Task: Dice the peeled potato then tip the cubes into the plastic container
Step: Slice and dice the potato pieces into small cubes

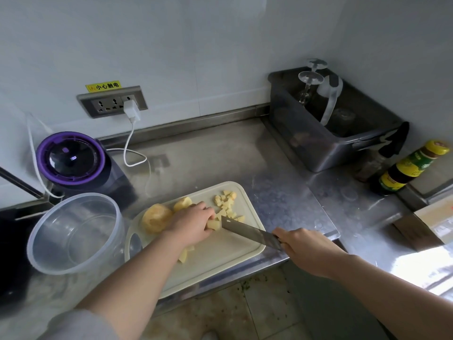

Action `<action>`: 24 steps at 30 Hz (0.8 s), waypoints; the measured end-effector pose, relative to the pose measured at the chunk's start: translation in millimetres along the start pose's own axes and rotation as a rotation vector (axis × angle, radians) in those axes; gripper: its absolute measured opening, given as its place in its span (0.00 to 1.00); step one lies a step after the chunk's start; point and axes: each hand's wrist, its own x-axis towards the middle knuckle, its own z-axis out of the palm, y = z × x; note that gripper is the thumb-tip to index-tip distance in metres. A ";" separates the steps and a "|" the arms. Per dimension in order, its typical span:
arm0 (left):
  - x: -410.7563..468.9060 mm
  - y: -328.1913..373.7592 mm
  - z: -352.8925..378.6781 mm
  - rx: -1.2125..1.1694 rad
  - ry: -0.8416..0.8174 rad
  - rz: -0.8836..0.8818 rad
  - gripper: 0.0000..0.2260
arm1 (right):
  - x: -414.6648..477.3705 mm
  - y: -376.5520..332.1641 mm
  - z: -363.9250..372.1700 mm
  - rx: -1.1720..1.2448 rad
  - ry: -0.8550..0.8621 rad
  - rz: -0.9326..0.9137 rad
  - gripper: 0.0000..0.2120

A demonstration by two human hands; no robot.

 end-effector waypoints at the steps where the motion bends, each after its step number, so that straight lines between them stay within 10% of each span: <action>1: 0.5 0.1 -2.1 0.026 -0.016 0.009 0.12 | -0.5 -0.8 -0.7 0.003 0.000 0.001 0.09; 24: -37.9 31.5 40.6 -0.311 0.166 -0.318 0.08 | -10.7 -67.0 38.5 0.100 -0.031 0.101 0.18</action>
